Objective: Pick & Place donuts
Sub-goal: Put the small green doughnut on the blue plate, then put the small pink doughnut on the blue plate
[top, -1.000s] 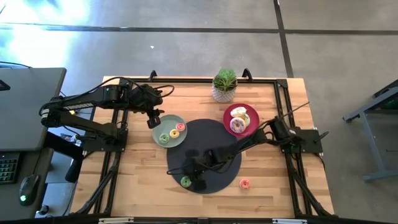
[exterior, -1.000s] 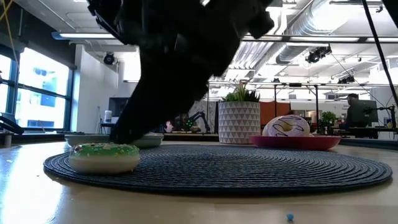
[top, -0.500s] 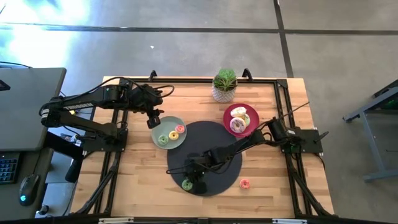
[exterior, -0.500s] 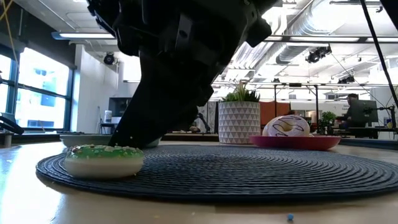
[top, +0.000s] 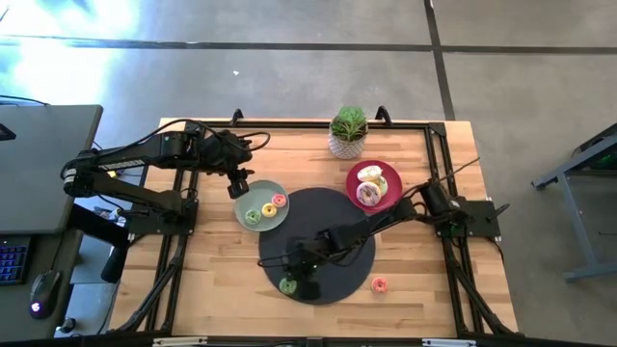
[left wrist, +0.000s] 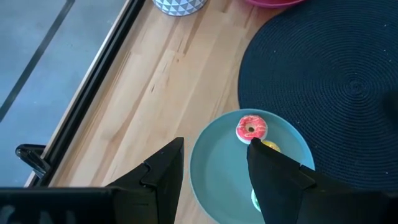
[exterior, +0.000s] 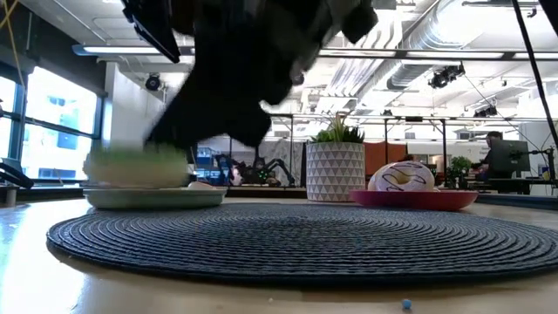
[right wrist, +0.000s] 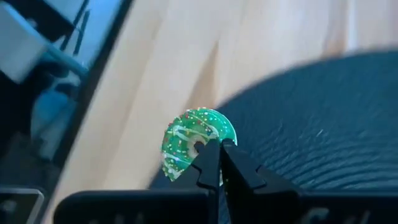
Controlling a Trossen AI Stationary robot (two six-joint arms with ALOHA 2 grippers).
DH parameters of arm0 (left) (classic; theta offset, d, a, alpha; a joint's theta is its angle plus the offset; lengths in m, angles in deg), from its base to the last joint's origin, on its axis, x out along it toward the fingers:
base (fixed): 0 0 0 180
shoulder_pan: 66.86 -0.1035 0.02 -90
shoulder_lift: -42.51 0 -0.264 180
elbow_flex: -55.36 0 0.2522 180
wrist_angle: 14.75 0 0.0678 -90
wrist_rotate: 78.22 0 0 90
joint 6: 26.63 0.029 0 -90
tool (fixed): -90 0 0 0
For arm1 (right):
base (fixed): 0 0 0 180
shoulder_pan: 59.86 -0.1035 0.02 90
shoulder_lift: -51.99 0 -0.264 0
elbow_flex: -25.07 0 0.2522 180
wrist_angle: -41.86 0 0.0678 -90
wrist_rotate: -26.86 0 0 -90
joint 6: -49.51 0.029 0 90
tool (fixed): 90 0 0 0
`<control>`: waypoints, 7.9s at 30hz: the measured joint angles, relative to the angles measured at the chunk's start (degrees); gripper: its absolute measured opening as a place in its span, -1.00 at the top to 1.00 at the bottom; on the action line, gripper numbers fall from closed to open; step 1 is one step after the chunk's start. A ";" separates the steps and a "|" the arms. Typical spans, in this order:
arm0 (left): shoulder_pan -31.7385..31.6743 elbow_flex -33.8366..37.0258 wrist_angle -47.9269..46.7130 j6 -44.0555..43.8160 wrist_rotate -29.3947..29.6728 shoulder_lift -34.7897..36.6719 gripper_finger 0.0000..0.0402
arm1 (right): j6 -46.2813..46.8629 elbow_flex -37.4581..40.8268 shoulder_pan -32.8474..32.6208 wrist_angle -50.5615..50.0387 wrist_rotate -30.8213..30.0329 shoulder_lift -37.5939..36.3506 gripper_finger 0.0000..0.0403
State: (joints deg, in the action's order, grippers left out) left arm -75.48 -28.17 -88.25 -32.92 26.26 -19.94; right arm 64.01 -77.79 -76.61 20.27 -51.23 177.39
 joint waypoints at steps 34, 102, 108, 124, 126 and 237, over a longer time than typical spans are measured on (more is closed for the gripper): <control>0.00 0.00 -0.42 1.48 -0.48 0.02 0.16 | -11.23 0.02 25.93 16.11 -11.64 2.10 1.00; 0.02 0.13 8.73 -5.78 -6.07 -5.26 0.16 | 33.52 30.77 -16.01 -29.77 -1.00 -27.97 0.43; 0.02 0.13 9.01 -5.60 -6.01 -5.22 0.16 | 33.29 34.53 -16.05 -24.32 -2.67 -27.97 0.43; 0.02 0.13 10.51 -5.60 -5.76 -5.22 0.16 | 29.67 38.27 -17.14 -16.52 -3.27 -28.36 0.93; 0.02 0.13 11.26 -5.60 -5.75 -5.22 0.16 | 26.33 38.16 -16.51 -11.70 -5.75 -28.72 0.95; 16.50 50.03 47.20 -21.05 12.94 19.79 0.16 | -22.03 -13.57 22.96 5.55 -11.28 7.06 0.23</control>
State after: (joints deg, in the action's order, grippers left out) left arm -58.98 21.86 -41.05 -53.97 39.20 -0.15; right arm 41.99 -91.36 -53.65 25.82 -62.52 184.45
